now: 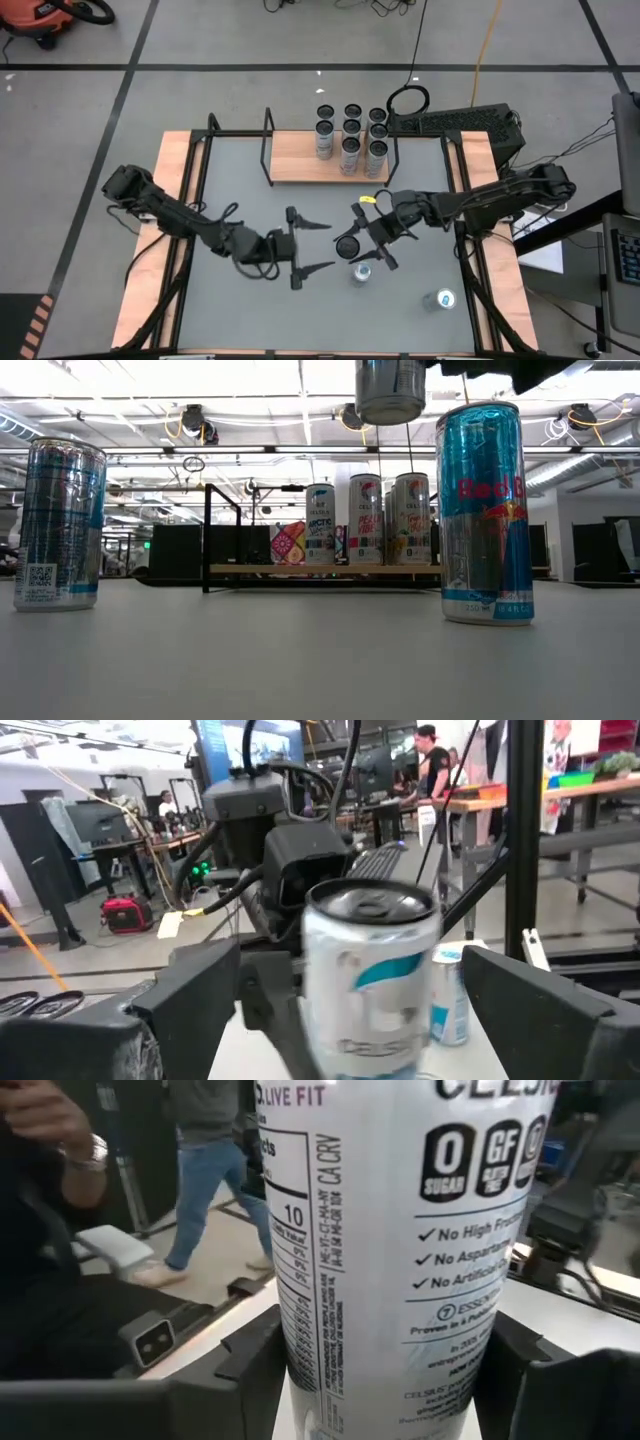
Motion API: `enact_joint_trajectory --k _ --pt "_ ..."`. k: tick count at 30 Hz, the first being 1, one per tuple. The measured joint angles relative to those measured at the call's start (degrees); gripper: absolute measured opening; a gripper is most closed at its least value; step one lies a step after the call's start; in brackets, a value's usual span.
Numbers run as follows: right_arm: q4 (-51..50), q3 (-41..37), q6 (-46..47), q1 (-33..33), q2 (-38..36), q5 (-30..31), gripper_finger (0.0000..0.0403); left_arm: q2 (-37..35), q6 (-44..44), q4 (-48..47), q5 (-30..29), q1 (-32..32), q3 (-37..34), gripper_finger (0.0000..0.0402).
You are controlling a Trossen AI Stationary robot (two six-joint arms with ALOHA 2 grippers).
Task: Place canned beverage on shelf
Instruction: Put the white blue soda can on the shelf aligned with the white blue soda cans
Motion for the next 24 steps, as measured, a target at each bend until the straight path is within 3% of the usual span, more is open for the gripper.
enact_joint_trajectory --k 11,24 --pt "-0.3 0.0 -0.7 -5.6 0.8 -4.6 0.0199 0.0 -2.0 -5.1 15.0 7.4 0.0 0.0374" --pt "-0.9 0.0 -3.0 -9.3 0.9 -3.9 0.0199 0.0 -6.5 -5.1 15.2 12.6 0.0 0.0357"
